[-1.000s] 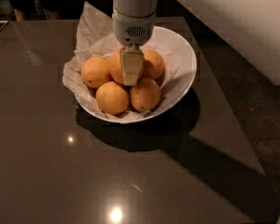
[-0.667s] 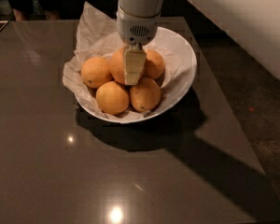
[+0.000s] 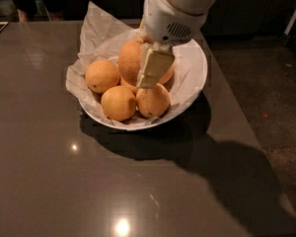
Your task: Pick orange from white bowl
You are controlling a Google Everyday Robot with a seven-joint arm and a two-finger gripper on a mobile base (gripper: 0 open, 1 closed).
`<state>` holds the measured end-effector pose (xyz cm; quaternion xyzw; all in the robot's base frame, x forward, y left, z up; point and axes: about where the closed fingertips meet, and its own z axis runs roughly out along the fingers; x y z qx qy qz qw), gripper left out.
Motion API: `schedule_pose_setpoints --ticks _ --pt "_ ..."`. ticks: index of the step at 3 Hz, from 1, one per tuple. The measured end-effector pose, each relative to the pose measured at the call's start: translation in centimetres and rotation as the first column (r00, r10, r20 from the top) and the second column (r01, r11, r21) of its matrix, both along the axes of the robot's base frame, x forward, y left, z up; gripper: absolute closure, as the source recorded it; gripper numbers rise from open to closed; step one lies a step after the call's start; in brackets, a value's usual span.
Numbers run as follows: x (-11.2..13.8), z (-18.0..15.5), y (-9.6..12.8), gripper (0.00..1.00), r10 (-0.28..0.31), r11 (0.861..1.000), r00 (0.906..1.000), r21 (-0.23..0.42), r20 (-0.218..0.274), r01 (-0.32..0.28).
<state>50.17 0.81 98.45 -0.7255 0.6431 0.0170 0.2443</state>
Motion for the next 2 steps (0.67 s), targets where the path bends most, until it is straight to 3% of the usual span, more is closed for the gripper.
schedule_pose_setpoints --ticks 1,2 --pt "-2.6 2.6 -0.1 1.0 0.042 0.995 0.998 0.086 0.048 -0.046" --pt "-5.5 4.8 0.4 1.0 0.092 0.988 0.9924 0.115 0.082 -0.101"
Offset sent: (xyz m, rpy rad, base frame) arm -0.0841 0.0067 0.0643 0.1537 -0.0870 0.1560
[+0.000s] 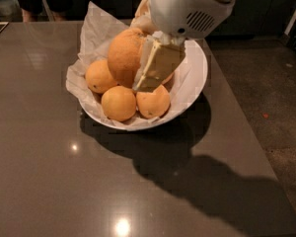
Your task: Pick orange from white bowl
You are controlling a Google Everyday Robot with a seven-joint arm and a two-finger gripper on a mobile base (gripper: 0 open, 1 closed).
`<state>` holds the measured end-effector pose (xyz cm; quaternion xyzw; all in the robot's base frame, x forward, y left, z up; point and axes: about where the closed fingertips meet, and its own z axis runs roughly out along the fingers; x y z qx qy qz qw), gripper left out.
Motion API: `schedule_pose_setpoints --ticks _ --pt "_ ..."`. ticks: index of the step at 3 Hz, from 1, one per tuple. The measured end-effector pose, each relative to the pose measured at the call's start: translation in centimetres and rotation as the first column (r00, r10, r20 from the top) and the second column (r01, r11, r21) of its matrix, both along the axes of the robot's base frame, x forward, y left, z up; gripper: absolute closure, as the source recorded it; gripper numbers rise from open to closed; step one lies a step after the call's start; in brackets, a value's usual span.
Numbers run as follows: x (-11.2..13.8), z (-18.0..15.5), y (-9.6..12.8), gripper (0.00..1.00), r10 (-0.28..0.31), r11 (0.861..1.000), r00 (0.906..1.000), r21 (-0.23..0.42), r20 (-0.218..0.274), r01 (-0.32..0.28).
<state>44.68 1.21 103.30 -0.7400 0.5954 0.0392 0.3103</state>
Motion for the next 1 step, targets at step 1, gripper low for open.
schedule_pose_setpoints --ticks 1 --pt "-2.34 1.65 0.34 1.0 0.039 0.999 0.9989 0.007 0.026 -0.039"
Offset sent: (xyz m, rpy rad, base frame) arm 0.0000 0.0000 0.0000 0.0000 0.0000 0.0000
